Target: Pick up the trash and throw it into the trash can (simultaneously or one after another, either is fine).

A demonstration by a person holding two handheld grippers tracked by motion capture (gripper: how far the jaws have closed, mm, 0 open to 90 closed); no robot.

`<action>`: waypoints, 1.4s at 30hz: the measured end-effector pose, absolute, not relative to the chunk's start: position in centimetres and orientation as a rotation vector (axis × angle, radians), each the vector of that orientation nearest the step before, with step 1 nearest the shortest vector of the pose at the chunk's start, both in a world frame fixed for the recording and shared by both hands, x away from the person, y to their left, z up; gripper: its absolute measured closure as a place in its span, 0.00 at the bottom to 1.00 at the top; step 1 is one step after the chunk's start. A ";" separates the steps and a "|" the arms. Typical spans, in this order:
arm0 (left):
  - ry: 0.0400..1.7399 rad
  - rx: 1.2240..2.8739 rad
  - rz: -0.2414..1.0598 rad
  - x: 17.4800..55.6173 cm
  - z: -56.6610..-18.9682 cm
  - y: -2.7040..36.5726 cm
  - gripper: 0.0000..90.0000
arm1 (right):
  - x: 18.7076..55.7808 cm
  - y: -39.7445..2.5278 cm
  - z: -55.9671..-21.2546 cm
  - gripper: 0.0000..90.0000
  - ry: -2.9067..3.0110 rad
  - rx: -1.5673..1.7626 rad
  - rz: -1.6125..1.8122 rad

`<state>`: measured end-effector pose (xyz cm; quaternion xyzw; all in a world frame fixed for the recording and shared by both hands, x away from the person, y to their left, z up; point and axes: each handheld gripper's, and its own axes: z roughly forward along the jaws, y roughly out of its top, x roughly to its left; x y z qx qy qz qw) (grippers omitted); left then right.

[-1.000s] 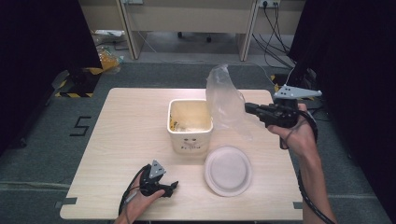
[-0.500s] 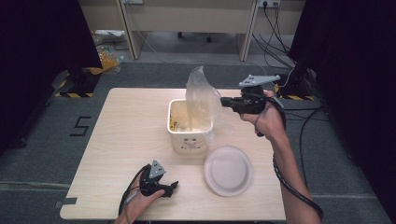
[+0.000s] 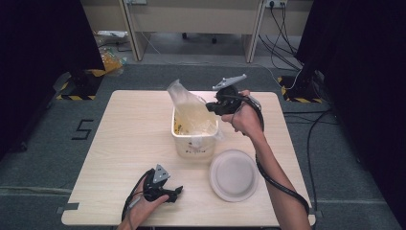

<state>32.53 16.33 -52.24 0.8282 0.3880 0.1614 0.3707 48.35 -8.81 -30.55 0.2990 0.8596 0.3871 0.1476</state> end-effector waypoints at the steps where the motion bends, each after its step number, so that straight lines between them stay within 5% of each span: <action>1: 0.995 2.125 0.414 32.5 -52.2 16.3 0.14 | 48.5 -8.4 -30.9 1.00 2.482 0.863 1.103; 15: 0.995 2.123 0.418 32.5 -52.3 16.3 0.14 | 50.2 -5.3 -36.3 0.99 2.622 0.880 0.884; 20: 0.995 2.123 0.418 32.5 -52.3 16.3 0.14 | 50.2 -5.3 -37.2 0.88 2.651 0.888 0.868; 21: 0.996 2.123 0.419 32.5 -52.3 16.4 0.14 | 50.1 -5.5 -36.8 0.78 2.653 0.898 0.893; 25: 0.999 2.118 0.417 32.5 -52.3 16.3 0.14 | 49.2 -6.2 -35.5 0.66 2.616 0.883 0.962; 42: 0.999 2.123 0.415 32.5 -52.2 16.4 0.14 | 45.6 -11.9 -33.6 0.51 2.467 0.909 1.143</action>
